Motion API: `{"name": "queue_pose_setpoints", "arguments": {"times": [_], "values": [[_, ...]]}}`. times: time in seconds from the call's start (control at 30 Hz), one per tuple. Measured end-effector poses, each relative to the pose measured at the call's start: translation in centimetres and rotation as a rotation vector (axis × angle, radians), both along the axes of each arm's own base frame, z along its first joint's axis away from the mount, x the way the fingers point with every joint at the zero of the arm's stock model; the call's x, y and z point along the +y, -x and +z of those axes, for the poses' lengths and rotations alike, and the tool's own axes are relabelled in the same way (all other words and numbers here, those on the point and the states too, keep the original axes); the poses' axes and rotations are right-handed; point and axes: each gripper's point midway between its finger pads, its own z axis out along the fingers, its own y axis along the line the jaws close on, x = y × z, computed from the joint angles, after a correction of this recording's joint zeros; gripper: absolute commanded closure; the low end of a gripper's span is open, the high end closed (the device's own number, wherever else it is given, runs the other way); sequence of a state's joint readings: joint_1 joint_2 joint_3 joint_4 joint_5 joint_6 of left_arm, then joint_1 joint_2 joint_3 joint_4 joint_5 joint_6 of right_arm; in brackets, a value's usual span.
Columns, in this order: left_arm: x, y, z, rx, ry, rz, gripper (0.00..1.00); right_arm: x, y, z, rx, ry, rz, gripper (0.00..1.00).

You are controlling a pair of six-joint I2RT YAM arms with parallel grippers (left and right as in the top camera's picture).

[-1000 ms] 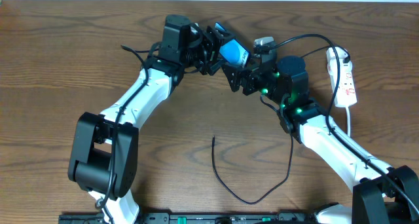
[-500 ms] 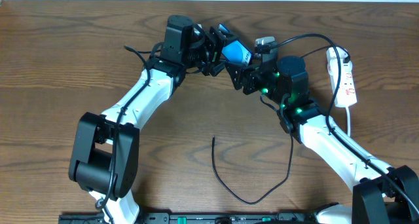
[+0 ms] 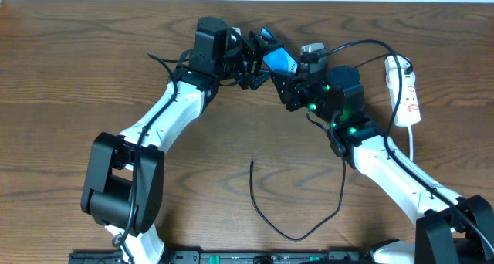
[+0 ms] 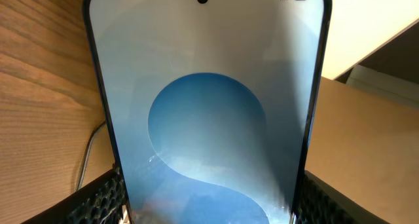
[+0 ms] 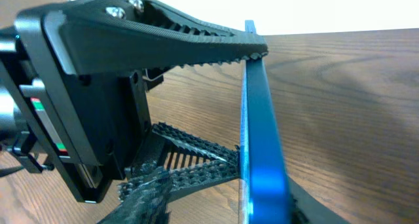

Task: Plug charger to phone and switch on socket
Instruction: 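Close the right gripper on the phone's edge beside the left gripper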

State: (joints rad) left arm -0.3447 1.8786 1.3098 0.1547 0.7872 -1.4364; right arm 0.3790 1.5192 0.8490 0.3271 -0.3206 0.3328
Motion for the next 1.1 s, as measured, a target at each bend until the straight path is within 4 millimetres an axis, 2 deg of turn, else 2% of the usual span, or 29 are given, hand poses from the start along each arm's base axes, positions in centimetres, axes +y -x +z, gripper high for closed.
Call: {"name": "queue_pose_setpoints", "arguments": {"times": [0.17, 0.5, 0.67, 0.93, 1.03, 1.1], "values": [[-0.07, 0.04, 0.01, 0.000, 0.000, -0.002, 0.93, -0.08, -0.06, -0.02, -0.001, 0.002, -0.006, 0.69], [-0.08, 0.05, 0.01, 0.000, 0.001, -0.002, 0.93, -0.11, -0.08, -0.03, 0.000, 0.003, -0.008, 0.73], [-0.09, 0.07, 0.02, 0.000, 0.001, -0.003, 0.93, -0.18, -0.14, -0.04, -0.001, 0.004, -0.013, 0.84], [-0.09, 0.07, 0.03, 0.000, 0.002, -0.004, 0.93, -0.46, -0.32, -0.15, 0.000, 0.011, -0.030, 0.88], [-0.08, 0.05, 0.03, -0.001, 0.001, -0.002, 0.93, -0.57, -0.39, -0.19, 0.001, 0.013, -0.038, 0.99], [-0.02, 0.00, 0.02, 0.000, 0.001, 0.000, 0.92, -0.94, -0.61, -0.34, 0.003, 0.020, -0.058, 0.99]]}}
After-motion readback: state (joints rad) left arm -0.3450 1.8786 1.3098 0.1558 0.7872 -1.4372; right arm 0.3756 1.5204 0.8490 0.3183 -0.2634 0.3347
